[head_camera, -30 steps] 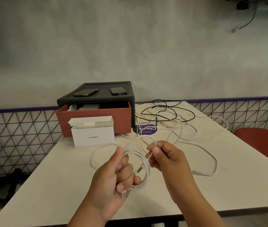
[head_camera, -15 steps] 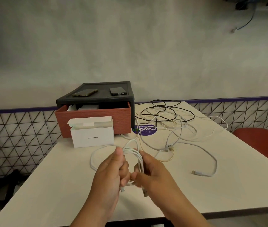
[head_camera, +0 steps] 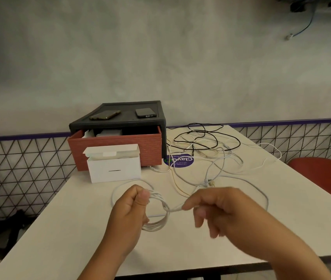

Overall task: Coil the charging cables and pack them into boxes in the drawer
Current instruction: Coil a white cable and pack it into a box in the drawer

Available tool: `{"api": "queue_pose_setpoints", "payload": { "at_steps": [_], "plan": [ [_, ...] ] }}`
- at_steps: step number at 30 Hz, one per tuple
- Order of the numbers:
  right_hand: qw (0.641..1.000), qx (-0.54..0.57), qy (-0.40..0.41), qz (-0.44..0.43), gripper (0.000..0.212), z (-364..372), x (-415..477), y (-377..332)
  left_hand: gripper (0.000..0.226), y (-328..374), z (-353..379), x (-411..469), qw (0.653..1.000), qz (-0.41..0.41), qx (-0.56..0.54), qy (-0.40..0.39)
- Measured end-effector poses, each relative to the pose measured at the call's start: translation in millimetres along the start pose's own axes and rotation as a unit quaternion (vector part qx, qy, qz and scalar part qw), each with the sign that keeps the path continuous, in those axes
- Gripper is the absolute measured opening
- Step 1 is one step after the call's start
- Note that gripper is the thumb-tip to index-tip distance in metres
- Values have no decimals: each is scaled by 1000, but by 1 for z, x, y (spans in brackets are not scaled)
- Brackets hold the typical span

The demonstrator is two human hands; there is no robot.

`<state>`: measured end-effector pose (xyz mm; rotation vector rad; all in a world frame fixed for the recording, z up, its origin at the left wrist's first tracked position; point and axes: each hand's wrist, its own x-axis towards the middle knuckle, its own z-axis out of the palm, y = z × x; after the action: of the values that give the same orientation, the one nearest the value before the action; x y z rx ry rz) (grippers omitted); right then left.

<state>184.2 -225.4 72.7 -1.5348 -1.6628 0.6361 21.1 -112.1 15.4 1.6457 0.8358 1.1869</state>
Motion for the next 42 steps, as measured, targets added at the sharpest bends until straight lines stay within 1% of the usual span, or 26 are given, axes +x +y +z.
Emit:
{"api": "queue_pose_setpoints", "payload": {
  "at_steps": [3,5,7,8,10,11,12,13,14,15,16,17,18,19,20,22,24,25,26,27,29,31,33,37,40,42],
  "plan": [
    [995,-19,78,-66,42,-12,2,1,40,6,1,-2,998,9,-30,-48],
    [985,-52,135,-95,42,-15,6,6,40,11,-1,-3,995,-5,-28,-93],
    [964,-132,194,-129,40,-15,14,13,39,16,-3,-2,991,-26,-33,-126],
    [944,-193,227,-143,39,-13,18,17,39,17,-4,-2,989,-36,-53,-130],
    [906,-285,273,-155,38,-5,26,26,38,18,-5,-3,980,-61,-140,-126],
    [894,-308,284,-160,34,0,28,32,42,18,-5,-4,969,-75,-197,-127],
    [896,-306,285,-148,29,5,30,36,46,17,-6,-5,954,-85,-254,-137],
    [914,-279,268,-119,27,11,29,36,48,15,-6,-6,938,-91,-298,-151],
    [943,-227,228,-81,33,16,27,32,50,14,-5,-6,926,-95,-328,-164],
    [972,-151,175,-52,40,21,24,29,50,14,-3,-7,916,-98,-350,-170],
    [989,-60,130,-25,41,28,22,25,50,13,-2,-7,909,-101,-367,-169],
    [994,39,100,-2,40,34,22,22,50,12,0,-7,906,-106,-377,-162],
    [987,134,92,11,40,40,22,21,50,12,2,-7,906,-109,-379,-154],
    [971,218,97,17,40,46,24,21,51,12,3,-6,908,-113,-377,-146],
    [955,277,104,21,38,51,25,23,53,12,3,-6,911,-117,-370,-138],
    [930,346,121,27,30,58,28,24,55,11,5,-6,929,-118,-328,-120],
    [909,393,133,43,26,61,28,22,37,10,6,-7,954,-98,-268,-93],
    [901,408,138,51,22,61,28,22,32,10,7,-7,961,-89,-251,-79],
    [897,414,140,60,19,62,29,22,35,10,7,-8,965,-85,-238,-69],
    [897,412,141,71,17,62,29,21,36,10,8,-8,968,-85,-228,-61],
    [904,393,141,95,18,63,30,19,30,13,9,-10,973,-83,-211,-51],
    [910,371,147,115,17,63,31,19,29,13,13,-11,972,-85,-217,-40],
    [917,346,151,127,15,63,31,18,29,14,15,-11,961,-96,-259,-19],
    [943,240,179,144,10,65,31,22,26,16,15,-7,939,-113,-326,0],
    [950,238,152,138,11,62,27,22,26,11,13,-4,925,-137,-353,2],
    [951,244,141,124,13,57,26,21,24,8,11,-2,907,-152,-392,7]
  ]
}}
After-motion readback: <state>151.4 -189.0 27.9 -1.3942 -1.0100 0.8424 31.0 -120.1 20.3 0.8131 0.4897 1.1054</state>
